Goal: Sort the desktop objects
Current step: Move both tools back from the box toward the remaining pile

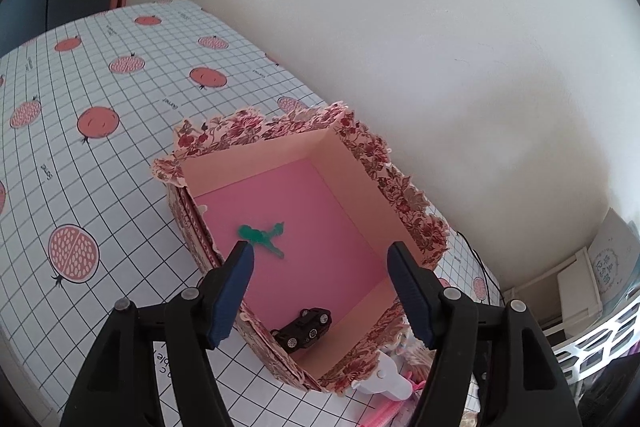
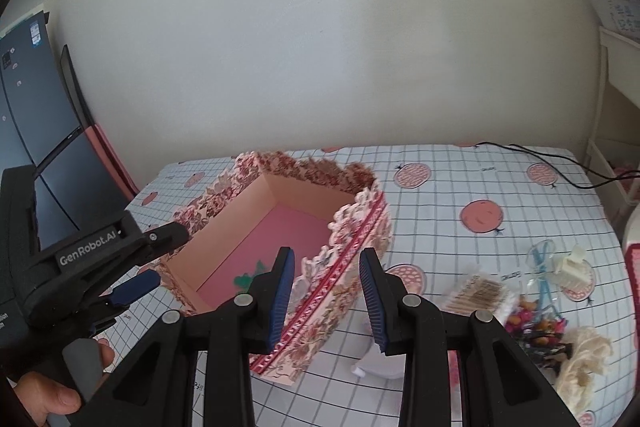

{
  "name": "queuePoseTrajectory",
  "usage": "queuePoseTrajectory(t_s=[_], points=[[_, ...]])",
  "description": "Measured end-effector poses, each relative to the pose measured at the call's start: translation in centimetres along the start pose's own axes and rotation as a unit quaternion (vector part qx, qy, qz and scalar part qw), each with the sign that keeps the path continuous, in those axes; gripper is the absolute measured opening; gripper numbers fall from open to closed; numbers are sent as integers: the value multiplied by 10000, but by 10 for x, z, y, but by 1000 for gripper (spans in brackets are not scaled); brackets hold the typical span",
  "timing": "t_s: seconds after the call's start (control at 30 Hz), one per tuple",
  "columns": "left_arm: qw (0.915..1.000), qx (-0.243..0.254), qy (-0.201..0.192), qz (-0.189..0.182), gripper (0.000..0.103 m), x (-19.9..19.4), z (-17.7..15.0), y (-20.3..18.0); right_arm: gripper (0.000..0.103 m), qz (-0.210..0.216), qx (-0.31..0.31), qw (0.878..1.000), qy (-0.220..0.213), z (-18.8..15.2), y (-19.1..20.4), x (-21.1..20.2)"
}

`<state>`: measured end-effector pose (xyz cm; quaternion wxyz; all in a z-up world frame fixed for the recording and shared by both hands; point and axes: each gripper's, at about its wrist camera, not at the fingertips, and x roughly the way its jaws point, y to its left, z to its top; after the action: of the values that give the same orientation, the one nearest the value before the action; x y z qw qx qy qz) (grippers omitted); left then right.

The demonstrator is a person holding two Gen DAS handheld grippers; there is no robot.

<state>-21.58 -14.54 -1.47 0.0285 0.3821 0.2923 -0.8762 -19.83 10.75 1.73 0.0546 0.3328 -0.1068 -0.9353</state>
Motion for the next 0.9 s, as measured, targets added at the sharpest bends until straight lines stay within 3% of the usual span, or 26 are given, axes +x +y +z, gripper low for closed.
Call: queuePoseTrajectory(t_s=[0.17,0.27,0.9], points=[[9999,160,-50,33,71,-6,-3,-12,38,-120,136,9998,-89,8,-20,-15],[9995,291,-81,54,71,-10,-6,-22,44,-174,223,9994,-177,12,-33,-25],[9936,1097,73,-249,71,-18,-48,-105,44,-498,507,9966,-422,19,-93,-77]])
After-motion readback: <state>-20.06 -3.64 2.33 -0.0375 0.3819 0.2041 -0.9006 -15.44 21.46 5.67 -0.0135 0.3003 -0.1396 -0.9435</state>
